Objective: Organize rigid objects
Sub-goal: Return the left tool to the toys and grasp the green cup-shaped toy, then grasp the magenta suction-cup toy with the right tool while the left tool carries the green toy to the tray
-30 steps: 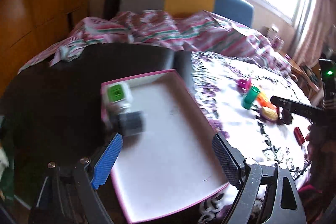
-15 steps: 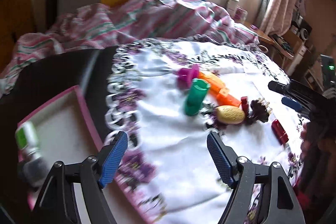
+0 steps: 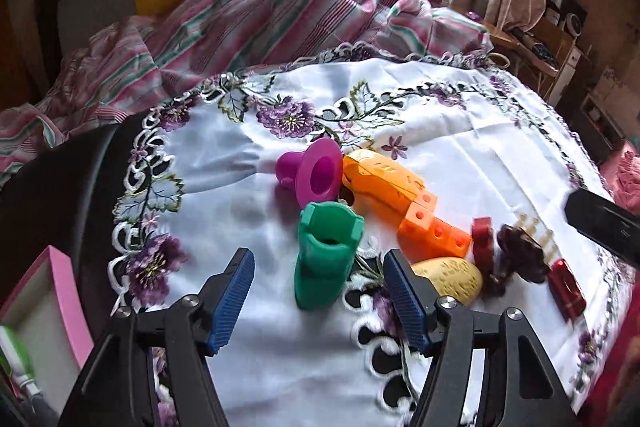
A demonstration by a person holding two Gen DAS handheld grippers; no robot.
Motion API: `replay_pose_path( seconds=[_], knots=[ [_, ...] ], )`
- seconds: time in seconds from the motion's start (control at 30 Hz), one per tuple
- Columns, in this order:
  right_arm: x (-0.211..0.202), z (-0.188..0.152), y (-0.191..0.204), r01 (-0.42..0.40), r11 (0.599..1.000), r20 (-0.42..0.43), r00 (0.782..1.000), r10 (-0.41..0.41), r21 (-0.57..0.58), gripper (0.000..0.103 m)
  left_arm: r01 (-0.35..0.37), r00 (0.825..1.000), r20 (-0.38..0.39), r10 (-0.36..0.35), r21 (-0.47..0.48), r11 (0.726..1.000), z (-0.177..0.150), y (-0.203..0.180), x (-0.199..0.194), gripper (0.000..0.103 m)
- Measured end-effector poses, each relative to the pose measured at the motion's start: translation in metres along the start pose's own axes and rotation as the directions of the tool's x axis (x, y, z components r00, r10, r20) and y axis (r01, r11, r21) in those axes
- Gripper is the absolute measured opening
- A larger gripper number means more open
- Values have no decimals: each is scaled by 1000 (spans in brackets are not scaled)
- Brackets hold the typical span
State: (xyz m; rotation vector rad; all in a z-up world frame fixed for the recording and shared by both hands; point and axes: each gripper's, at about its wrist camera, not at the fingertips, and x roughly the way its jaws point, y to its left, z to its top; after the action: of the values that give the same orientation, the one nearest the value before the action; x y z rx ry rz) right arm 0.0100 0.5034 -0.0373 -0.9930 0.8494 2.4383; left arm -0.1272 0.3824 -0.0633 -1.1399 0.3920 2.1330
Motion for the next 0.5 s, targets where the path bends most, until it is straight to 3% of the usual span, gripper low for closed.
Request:
replay_pose_path(
  seconds=[0.1,0.13,0.17,0.3,0.5],
  knots=[
    [0,0,0,-6,1000,-3,1000,6,0,83,9,1000,-24,-9,-18,1000,6,4,20,66],
    [1,0,-1,-5,1000,-4,1000,5,1,83,29,999,-39,-30,-32,999,7,6,27,44],
    [1,0,-1,0,1000,-6,1000,0,2,83,51,997,-57,-53,-45,998,7,9,30,35],
    [4,-1,-3,3,1000,-23,1000,-3,3,83,97,995,-30,-100,-90,991,-6,19,13,35],
    [13,-10,9,25,997,-68,997,-29,-70,83,149,988,44,-145,-109,983,-30,34,-46,35]
  ],
)
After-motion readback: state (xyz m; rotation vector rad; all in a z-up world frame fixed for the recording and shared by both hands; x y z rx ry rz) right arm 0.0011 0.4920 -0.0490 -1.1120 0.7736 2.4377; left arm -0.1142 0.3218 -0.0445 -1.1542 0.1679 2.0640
